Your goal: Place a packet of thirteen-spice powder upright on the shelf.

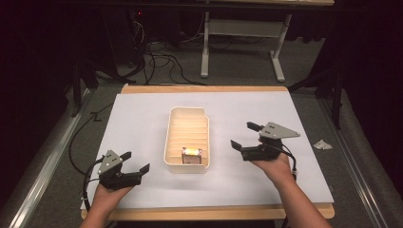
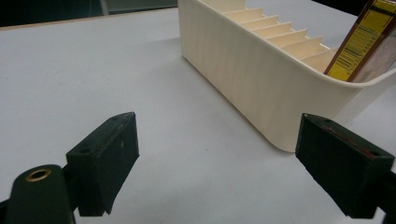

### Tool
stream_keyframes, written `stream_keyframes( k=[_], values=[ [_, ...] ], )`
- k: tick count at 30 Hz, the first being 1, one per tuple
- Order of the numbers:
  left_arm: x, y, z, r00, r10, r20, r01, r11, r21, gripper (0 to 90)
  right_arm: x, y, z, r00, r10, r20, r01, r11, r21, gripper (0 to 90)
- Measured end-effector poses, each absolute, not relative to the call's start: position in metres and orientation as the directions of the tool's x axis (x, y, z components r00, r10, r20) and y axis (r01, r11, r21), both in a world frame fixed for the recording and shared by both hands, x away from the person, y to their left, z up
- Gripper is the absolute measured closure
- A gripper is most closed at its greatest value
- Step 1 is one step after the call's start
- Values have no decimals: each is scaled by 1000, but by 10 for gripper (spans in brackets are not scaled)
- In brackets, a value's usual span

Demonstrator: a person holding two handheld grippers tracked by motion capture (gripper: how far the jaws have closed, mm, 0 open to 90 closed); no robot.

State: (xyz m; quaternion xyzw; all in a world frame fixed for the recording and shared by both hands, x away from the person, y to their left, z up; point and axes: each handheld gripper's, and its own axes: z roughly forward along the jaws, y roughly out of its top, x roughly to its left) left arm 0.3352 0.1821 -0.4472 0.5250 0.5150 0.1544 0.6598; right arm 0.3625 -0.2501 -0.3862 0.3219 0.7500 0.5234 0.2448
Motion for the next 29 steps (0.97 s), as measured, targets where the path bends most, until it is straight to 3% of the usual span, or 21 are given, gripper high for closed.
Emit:
stream_keyframes(
  k=[13, 22, 29],
  values=[
    [339, 179, -452, 414, 751, -514, 344, 393, 853, 137, 307, -346, -436, -435, 900, 16, 305, 130, 943, 104],
    [338, 172, -453, 418, 755, -505, 343, 383, 858, 137, 312, -332, -443, -498, 866, -48, 299, 223, 928, 123],
    [338, 177, -452, 414, 755, -508, 336, 392, 856, 137, 313, -335, -443, -484, 875, -12, 309, 183, 933, 139]
  ],
)
